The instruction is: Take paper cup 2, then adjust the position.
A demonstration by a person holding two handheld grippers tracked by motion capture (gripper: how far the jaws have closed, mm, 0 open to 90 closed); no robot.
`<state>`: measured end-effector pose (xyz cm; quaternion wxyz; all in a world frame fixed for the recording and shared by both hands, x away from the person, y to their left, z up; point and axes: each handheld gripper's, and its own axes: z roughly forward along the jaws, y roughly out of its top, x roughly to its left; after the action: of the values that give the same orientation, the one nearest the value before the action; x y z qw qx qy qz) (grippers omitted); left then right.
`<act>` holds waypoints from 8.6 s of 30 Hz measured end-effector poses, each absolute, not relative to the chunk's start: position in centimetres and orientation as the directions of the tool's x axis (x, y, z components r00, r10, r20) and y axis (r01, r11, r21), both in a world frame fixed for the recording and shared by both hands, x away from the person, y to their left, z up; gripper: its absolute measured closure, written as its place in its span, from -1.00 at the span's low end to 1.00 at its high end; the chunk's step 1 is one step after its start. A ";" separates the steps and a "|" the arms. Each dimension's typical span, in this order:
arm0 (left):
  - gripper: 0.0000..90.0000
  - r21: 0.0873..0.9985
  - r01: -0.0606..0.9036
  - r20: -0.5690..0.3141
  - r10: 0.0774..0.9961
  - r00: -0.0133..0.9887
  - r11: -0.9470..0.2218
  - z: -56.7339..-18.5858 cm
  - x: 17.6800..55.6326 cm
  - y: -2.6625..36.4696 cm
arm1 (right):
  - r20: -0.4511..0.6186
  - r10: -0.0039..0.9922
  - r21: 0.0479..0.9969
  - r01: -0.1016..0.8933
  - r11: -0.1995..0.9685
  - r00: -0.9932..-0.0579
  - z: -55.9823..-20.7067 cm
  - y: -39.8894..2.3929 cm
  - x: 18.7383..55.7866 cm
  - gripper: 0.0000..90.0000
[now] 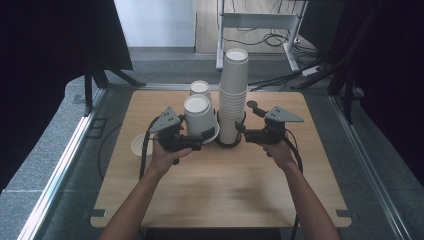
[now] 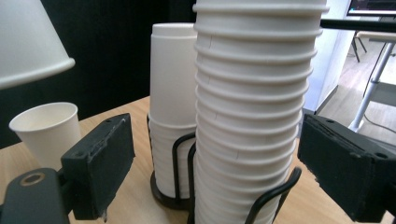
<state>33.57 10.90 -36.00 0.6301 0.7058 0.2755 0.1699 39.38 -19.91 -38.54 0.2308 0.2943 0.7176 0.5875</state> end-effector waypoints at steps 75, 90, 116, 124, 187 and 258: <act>-0.67 0.892 0.300 0.008 0.676 0.737 -0.337 -46.2 30.7 8.0 | 0.109 0.629 0.976 0.202 0.079 -0.770 -45.4 -19.0 31.4 -0.67; -0.67 0.861 0.305 0.036 0.648 0.761 -0.406 -47.6 30.7 6.3 | 0.172 0.571 0.972 0.233 0.036 -0.803 -45.3 -17.0 31.2 -0.75; -0.69 0.832 0.236 0.142 0.605 0.784 -0.501 -48.3 29.4 3.9 | 0.213 0.532 0.960 0.278 0.043 -0.819 -46.6 -14.9 31.4 -0.50; -0.86 0.838 0.269 0.106 0.625 0.774 -0.475 -48.5 29.7 3.9 | 0.224 0.551 0.956 0.291 0.036 -0.804 -46.6 -15.1 31.7 -0.48; -0.71 0.780 0.280 0.189 0.637 0.748 -0.559 -47.3 31.7 5.8 | -0.016 0.451 0.854 0.222 0.470 -0.892 -39.9 -18.5 35.1 -0.80; -1.00 0.714 0.185 0.340 0.566 0.751 -0.675 -45.9 30.5 2.5 | -0.008 0.206 0.445 0.181 0.877 -0.979 -42.6 -13.9 38.9 -0.54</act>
<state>30.53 2.48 -45.91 0.3405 0.8716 0.2152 0.2794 38.87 -13.93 -42.62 0.0273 0.0999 0.9684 0.2271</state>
